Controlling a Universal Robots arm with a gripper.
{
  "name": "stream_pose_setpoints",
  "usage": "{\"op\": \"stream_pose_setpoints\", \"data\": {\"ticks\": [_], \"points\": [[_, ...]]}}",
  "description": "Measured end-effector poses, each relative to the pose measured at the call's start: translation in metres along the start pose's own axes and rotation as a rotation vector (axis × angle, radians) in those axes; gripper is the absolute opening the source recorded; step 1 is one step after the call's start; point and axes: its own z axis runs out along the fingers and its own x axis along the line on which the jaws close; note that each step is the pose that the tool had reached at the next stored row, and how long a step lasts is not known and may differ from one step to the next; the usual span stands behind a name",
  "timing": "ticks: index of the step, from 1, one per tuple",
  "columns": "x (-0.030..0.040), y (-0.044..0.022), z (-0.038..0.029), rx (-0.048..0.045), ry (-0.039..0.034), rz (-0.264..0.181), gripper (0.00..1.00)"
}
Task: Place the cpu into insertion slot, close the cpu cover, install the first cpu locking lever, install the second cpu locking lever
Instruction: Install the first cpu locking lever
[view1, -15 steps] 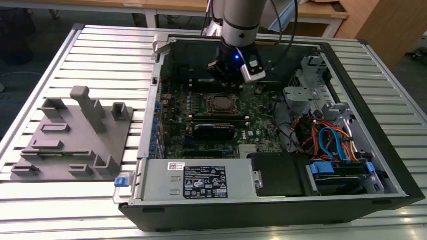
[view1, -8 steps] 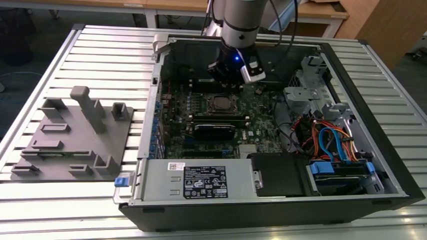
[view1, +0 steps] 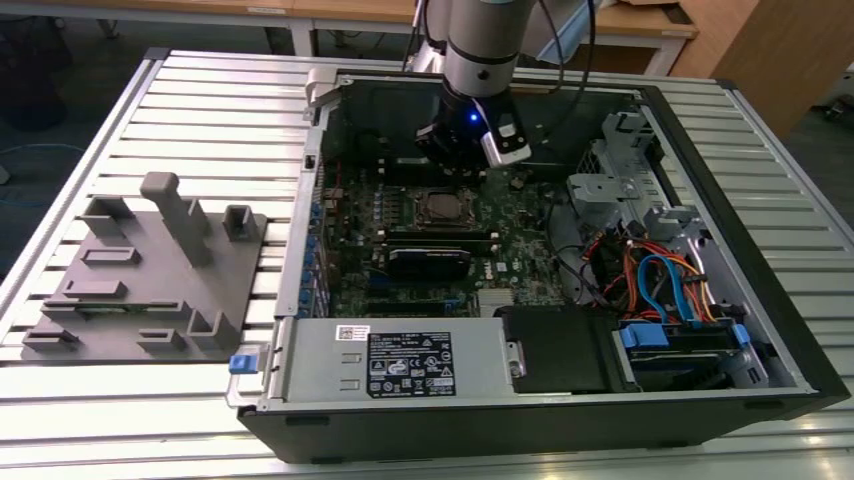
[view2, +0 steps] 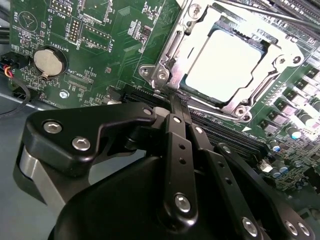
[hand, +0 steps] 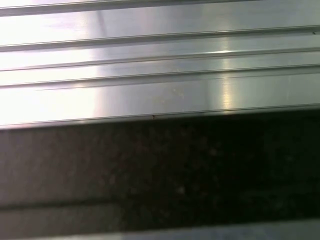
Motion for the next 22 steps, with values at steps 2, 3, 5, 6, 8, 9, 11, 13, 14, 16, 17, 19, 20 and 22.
{"op": "stream_pose_setpoints", "data": {"ticks": [2,3,5,6,8,9,11,13,14,16,17,19,20,22], "points": [[0.0000,0.0000,-0.0006,0.0000,0.0000,0.000,0.10],[0.0000,0.0001,-0.0010,0.0002,0.0000,0.000,0.10],[0.0000,0.0001,-0.0017,0.0004,0.0000,0.000,0.10],[0.0000,0.0002,-0.0019,0.0003,0.0000,0.000,0.10],[0.0000,0.0002,-0.0019,0.0002,-0.0001,0.000,0.10],[0.0000,0.0001,-0.0019,0.0007,-0.0001,0.000,0.10],[0.0000,0.0001,-0.0016,0.0066,-0.0005,0.000,0.10],[-0.0002,0.0000,-0.0005,0.0159,-0.0013,0.000,0.10],[-0.0002,-0.0001,0.0002,0.0194,-0.0013,0.000,0.10],[-0.0002,-0.0004,0.0016,0.0229,-0.0009,0.000,0.10],[-0.0002,-0.0005,0.0023,0.0234,-0.0008,0.000,0.10],[-0.0006,0.0001,0.0037,0.0194,-0.0029,0.000,0.10],[-0.0007,0.0001,0.0038,0.0199,-0.0027,0.000,0.10],[-0.0006,-0.0001,0.0034,0.0213,-0.0021,0.000,0.10]]}}
